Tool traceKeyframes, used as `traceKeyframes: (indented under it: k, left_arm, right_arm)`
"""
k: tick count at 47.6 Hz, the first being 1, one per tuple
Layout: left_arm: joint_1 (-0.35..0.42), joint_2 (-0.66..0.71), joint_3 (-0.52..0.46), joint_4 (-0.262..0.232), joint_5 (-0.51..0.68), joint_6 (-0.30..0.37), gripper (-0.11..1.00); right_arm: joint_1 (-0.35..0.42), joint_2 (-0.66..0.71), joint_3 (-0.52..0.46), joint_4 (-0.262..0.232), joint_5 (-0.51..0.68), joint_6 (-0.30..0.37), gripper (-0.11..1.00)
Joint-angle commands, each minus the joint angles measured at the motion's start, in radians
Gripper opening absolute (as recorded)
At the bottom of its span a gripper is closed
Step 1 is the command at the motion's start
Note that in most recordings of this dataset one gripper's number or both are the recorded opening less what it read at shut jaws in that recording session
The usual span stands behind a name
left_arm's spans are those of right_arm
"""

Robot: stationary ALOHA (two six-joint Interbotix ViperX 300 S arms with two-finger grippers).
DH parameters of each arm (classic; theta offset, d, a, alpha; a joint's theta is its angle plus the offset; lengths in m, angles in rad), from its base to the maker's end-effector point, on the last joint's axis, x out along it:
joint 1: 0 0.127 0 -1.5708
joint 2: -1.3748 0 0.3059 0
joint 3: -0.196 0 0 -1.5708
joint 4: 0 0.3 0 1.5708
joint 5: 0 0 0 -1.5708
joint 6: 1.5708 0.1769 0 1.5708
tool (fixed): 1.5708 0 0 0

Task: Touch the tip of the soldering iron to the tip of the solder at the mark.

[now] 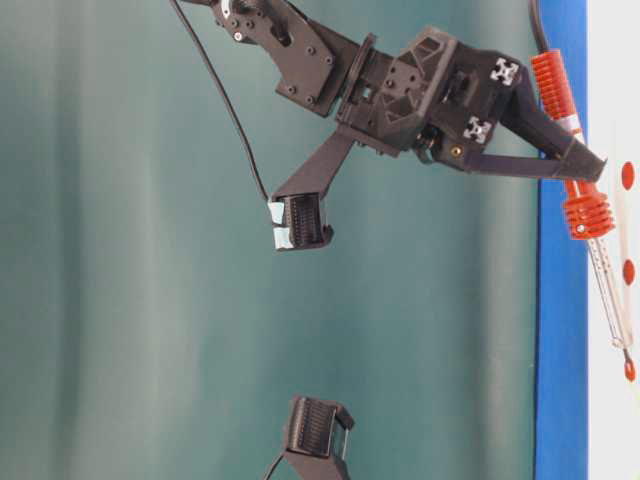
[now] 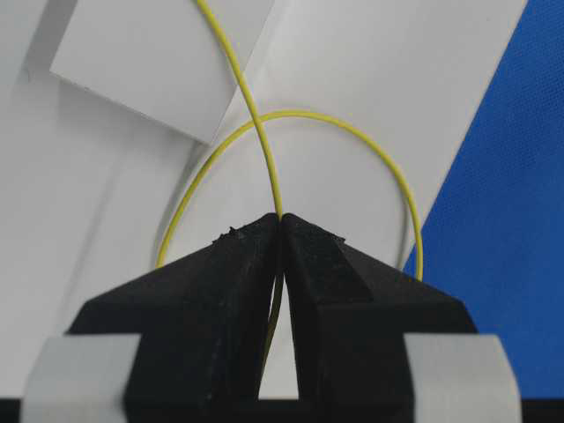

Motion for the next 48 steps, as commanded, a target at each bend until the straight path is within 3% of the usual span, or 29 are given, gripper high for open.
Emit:
traceKeyframes:
  k: [1, 48]
  left_arm:
    - [0.0, -0.008, -0.025, 0.003, 0.0, 0.003, 0.04]
    - [0.0, 0.003, -0.048, 0.003, 0.008, 0.006, 0.04]
  right_arm:
    - [0.002, -0.012, -0.026, -0.005, -0.008, 0.0, 0.06]
    - [0.002, -0.012, -0.026, -0.005, -0.009, 0.0, 0.06]
